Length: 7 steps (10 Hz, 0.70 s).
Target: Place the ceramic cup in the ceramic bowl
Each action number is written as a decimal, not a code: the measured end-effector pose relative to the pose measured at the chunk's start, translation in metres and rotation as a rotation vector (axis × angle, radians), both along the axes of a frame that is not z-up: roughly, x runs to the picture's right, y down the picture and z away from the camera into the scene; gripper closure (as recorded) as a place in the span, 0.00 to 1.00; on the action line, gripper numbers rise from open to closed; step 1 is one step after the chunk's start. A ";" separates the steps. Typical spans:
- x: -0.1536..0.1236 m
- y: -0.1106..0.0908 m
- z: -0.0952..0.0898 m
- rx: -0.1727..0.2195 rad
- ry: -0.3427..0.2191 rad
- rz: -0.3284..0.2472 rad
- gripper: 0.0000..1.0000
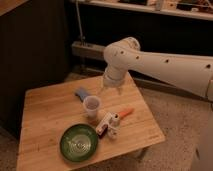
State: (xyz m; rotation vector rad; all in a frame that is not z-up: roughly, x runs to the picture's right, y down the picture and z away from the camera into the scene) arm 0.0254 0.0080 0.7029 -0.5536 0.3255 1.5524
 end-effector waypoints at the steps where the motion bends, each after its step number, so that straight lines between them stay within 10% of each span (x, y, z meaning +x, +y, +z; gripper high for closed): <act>1: 0.000 0.003 0.005 -0.015 0.002 0.003 0.35; 7: 0.004 0.031 0.056 -0.129 -0.022 -0.021 0.35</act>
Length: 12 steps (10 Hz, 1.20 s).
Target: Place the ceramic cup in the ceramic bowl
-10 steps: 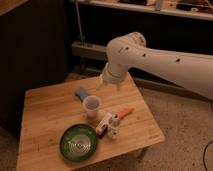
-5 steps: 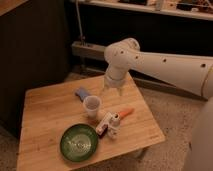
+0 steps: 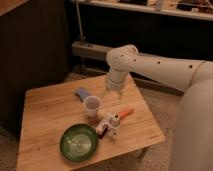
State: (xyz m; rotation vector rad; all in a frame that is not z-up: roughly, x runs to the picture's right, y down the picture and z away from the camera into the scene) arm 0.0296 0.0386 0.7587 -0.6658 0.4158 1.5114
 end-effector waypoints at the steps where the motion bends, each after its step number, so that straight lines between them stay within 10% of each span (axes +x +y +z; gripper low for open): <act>1: -0.008 0.004 0.008 -0.018 -0.013 -0.013 0.35; 6: -0.044 0.021 0.033 -0.103 -0.091 -0.101 0.35; 12: -0.043 0.037 0.046 -0.061 -0.102 -0.181 0.35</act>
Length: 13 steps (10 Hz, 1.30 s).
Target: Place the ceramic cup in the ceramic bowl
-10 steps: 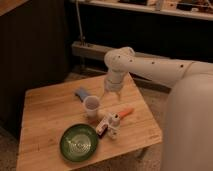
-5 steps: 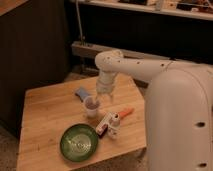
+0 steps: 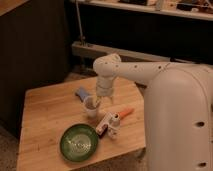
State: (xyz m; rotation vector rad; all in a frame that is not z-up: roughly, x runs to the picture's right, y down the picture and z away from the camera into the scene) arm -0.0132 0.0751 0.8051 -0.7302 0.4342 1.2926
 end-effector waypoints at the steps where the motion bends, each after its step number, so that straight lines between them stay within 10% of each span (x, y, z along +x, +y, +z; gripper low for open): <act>1: -0.004 0.002 0.005 0.005 -0.006 -0.013 0.35; 6: -0.013 0.005 0.031 0.007 0.054 -0.018 0.36; 13: -0.032 0.006 0.023 0.015 0.045 0.027 0.98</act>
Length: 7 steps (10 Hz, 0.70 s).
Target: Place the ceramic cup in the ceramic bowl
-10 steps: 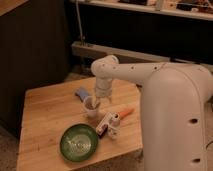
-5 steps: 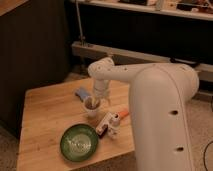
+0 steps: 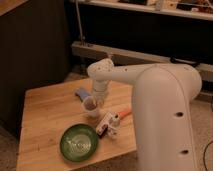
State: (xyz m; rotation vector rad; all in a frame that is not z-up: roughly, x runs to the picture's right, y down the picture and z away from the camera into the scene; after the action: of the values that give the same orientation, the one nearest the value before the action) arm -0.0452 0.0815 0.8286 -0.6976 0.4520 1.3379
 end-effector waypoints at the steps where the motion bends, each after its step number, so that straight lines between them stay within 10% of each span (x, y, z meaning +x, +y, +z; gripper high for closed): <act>1: -0.015 -0.011 -0.019 0.021 0.019 -0.031 1.00; 4: -0.057 -0.034 -0.082 0.072 0.076 -0.113 1.00; 7: -0.091 -0.012 -0.141 0.062 0.111 -0.105 1.00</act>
State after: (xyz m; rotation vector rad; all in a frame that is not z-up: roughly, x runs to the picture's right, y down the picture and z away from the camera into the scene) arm -0.1360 0.0690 0.6871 -0.5429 0.5268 1.2901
